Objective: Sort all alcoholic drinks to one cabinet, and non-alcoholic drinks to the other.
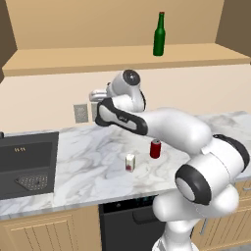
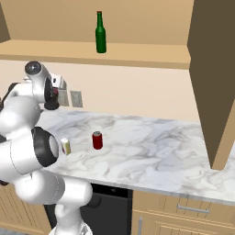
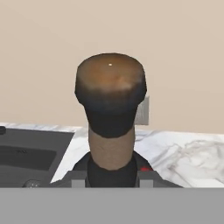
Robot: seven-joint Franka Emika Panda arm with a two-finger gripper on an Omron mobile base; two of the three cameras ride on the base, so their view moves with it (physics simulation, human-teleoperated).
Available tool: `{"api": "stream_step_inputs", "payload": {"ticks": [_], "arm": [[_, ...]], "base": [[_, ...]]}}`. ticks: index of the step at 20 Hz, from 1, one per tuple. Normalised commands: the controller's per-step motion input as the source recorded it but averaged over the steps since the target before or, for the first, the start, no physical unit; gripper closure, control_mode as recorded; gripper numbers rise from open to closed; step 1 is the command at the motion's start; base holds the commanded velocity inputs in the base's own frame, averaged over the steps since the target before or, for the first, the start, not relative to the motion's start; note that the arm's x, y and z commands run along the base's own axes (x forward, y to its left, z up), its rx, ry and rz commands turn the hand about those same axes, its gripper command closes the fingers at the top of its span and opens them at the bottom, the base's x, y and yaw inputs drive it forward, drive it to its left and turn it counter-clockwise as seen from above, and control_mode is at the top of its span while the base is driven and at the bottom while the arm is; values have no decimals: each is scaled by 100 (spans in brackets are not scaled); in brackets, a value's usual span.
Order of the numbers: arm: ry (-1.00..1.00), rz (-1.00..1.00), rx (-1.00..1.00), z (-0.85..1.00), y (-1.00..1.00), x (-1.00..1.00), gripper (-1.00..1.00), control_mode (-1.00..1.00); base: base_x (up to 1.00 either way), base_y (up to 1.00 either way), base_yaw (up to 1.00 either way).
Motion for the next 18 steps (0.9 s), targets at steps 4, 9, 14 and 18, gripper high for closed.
{"api": "stream_step_inputs", "payload": {"ticks": [4,9,14,18], "arm": [[0,-1,0,36,0,-25,100,-100],[0,-1,0,35,0,-25,100,-100],[0,-1,0,35,-1,-25,100,-100],[0,-2,0,37,-1,-21,100,-100]], "base": [[0,0,0],[0,0,0],[0,0,0],[0,0,0]]}}
